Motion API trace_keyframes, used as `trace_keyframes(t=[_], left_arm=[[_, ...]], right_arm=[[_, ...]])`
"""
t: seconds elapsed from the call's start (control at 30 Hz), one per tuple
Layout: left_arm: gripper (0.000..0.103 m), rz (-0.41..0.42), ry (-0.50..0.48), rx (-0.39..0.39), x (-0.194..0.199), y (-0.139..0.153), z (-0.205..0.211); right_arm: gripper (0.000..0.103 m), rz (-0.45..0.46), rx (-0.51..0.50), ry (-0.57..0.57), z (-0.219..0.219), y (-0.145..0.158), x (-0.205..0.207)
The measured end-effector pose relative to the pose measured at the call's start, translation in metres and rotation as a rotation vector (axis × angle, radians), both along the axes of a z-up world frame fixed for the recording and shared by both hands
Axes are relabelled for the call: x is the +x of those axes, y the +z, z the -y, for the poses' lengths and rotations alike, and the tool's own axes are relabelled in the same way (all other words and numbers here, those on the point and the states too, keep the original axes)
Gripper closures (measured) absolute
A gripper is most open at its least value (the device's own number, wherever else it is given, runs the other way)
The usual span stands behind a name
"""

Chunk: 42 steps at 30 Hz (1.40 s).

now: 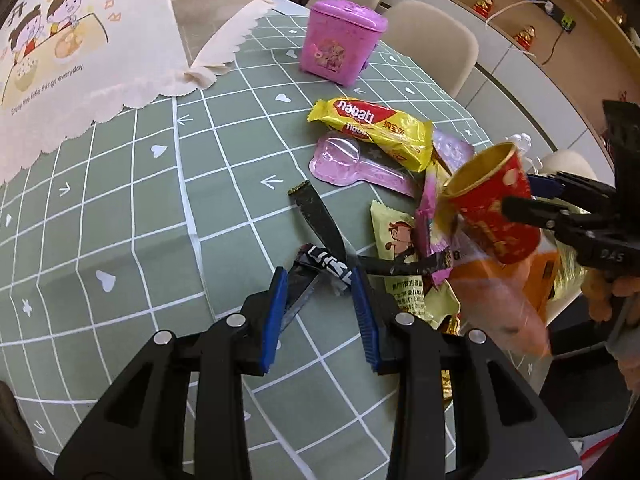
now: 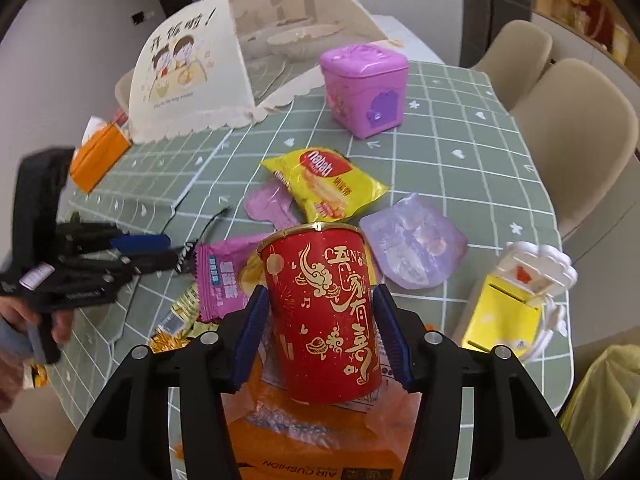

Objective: Collect trash
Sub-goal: 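Grasp and lift the black strap with the left gripper while the right gripper holds the red can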

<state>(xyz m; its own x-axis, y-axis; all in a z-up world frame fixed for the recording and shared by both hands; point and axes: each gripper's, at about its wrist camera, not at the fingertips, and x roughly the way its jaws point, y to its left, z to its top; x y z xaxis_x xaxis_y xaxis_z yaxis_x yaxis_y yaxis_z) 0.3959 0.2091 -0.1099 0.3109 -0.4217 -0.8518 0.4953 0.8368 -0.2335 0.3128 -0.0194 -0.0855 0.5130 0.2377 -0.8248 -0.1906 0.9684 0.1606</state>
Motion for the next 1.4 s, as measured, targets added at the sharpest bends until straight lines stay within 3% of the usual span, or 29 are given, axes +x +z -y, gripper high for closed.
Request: trace_keyframes(t=[0.23,0.57,0.77,0.83,0.9,0.93,1.03,1.2,1.3,1.37,1.4], left_arm=[[0.071,-0.010,0.007,-0.023,0.001,-0.005,0.004],[0.069,0.000,0.037,0.039,-0.014,-0.011,0.010],[0.069,-0.034,0.112,0.090,-0.030,-0.012,0.008],[0.084,-0.039,0.154,0.063,-0.035,-0.012,0.004],[0.090,-0.055,0.210,0.039,-0.039,-0.010,0.001],[0.102,-0.053,0.226,0.041,-0.041,-0.008,0.000],[0.103,-0.028,0.278,0.039,-0.056,0.008,0.002],[0.103,0.082,0.317,0.026,-0.085,0.044,0.016],[0.102,0.117,0.370,-0.014,-0.094,0.053,0.016],[0.086,0.101,0.401,-0.062,-0.093,0.052,0.011],[0.070,0.090,0.425,-0.069,-0.091,0.048,0.008]], right_arm=[[0.053,0.026,-0.008,-0.029,0.012,0.015,-0.011],[0.053,0.036,-0.001,-0.066,0.026,0.016,-0.034],[0.053,0.068,0.023,-0.034,0.037,0.021,-0.047],[0.053,0.077,0.050,-0.028,0.041,0.024,-0.051],[0.053,0.087,0.071,-0.016,0.045,0.028,-0.057],[0.053,0.094,0.075,-0.008,0.047,0.031,-0.060],[0.053,0.116,0.082,0.016,0.053,0.040,-0.069],[0.053,0.150,0.089,0.055,0.069,0.054,-0.085],[0.053,0.157,0.092,0.074,0.075,0.057,-0.093],[0.053,0.163,0.088,0.089,0.076,0.057,-0.097],[0.053,0.166,0.085,0.093,0.076,0.057,-0.097]])
